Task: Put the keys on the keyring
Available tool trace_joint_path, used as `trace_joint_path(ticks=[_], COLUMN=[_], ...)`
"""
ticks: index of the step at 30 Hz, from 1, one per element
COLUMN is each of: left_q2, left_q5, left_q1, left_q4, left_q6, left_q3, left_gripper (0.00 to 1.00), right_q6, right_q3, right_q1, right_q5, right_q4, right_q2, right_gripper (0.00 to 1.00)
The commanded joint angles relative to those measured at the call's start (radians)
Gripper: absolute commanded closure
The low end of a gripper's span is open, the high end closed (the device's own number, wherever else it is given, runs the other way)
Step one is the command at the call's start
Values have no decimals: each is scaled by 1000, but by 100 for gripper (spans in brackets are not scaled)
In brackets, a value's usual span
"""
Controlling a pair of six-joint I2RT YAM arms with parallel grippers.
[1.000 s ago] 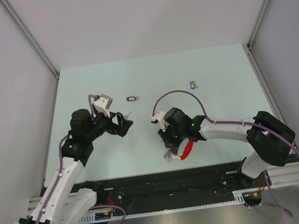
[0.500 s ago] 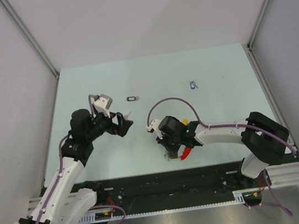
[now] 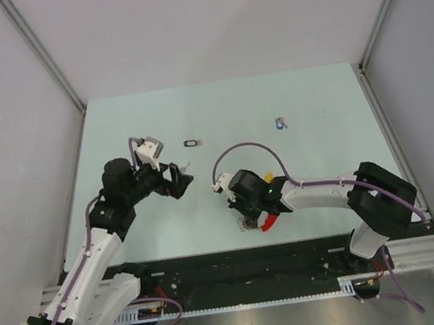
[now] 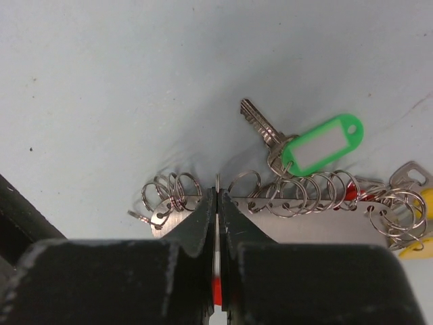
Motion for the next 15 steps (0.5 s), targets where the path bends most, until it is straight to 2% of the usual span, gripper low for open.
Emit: trace_joint_path(ticks=[1,12,15], left_q2=[-3,63,116], left_q5=[54,145,174], left_q1=[-12,-211,-242], left_q4=[32,97,119], left_q6=[45,194,190], left_q3=[28,-23,-9], left_gripper=[0,0,7], right_q6=[-10,-24,-35], right_q3=[29,4,-6], right_q1=[-7,-84,-93], right_q5=[5,-118,-127], right_q4=[-27,-43,-54], right_q2=[-77,-268,-338], right_gripper=[100,100,100])
